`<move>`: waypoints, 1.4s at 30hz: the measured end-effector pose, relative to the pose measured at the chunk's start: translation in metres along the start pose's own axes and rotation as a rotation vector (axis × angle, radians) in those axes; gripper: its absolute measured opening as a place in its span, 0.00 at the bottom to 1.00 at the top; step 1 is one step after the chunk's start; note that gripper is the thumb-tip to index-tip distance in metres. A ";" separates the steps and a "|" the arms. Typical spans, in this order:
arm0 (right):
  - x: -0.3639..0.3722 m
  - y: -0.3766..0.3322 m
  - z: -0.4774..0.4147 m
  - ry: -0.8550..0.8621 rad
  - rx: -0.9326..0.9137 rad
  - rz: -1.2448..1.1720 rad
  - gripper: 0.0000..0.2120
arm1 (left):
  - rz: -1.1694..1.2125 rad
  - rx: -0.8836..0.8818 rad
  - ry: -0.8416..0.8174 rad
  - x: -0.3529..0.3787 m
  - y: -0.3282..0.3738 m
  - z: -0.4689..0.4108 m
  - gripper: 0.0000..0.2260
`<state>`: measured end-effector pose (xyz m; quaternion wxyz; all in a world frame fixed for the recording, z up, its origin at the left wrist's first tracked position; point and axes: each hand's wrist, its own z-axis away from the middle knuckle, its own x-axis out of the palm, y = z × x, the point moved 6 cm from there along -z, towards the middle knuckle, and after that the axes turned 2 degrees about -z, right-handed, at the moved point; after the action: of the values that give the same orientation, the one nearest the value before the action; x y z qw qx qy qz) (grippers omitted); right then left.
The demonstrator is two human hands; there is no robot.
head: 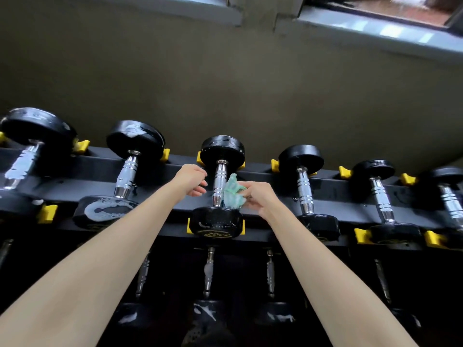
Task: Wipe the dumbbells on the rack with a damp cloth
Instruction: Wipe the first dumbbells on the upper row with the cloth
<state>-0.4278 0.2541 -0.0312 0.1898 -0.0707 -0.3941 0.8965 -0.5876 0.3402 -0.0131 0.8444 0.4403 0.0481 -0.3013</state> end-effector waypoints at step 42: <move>0.001 -0.011 -0.026 0.012 0.047 0.040 0.08 | -0.603 0.297 -0.148 0.021 0.020 -0.008 0.07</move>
<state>-0.4183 0.2791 -0.0413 0.1759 -0.0792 -0.3702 0.9087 -0.5582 0.3450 -0.0105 0.6452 0.5012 0.0705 -0.5722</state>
